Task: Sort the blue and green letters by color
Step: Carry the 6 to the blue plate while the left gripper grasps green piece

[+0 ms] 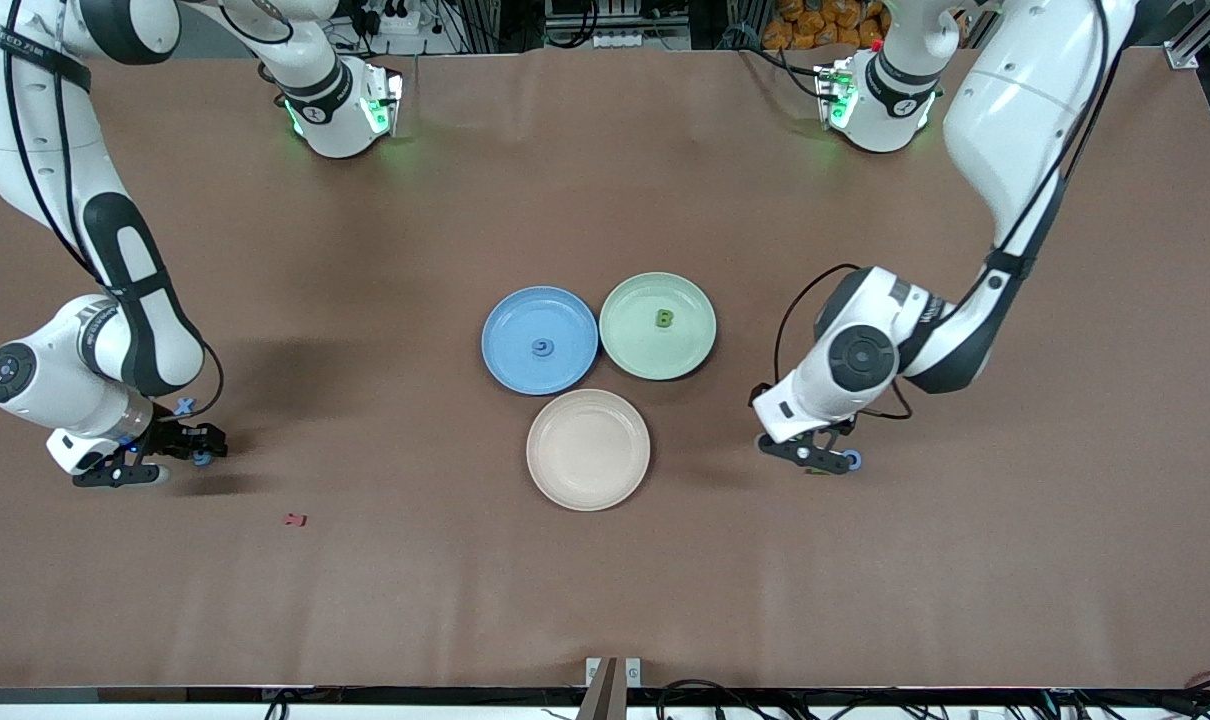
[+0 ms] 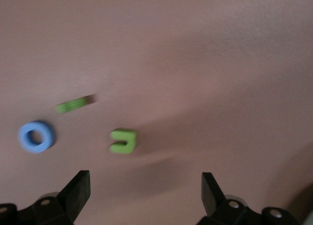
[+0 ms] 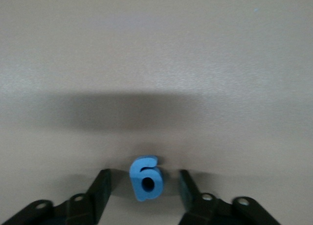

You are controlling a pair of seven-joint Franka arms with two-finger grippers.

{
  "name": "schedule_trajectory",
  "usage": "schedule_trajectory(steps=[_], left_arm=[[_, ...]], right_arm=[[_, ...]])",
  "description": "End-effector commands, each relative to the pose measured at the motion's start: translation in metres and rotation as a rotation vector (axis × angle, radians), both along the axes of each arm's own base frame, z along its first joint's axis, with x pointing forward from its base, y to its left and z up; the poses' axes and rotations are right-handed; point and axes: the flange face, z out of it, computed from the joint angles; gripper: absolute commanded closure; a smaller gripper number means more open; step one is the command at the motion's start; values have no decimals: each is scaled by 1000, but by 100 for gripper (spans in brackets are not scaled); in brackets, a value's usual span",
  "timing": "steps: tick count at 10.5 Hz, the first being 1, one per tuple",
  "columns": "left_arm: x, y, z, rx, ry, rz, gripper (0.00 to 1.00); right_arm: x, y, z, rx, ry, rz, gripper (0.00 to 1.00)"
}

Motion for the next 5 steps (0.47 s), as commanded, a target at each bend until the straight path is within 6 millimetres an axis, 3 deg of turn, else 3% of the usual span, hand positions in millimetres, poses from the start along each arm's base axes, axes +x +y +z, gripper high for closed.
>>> schedule_trajectory(steps=[1,3,5], left_arm=[[-2,3,-32,-16,-21,-38,0],[-4,3,-36,-14,-13,-35,0],[-2,4,-35,-14,-19,-37,2]], right_arm=[[-1,2,-5,-11,8,-8,85],[-1,1,0,-4,5,-23,92],[7,30,31,-2,1,-59,95]])
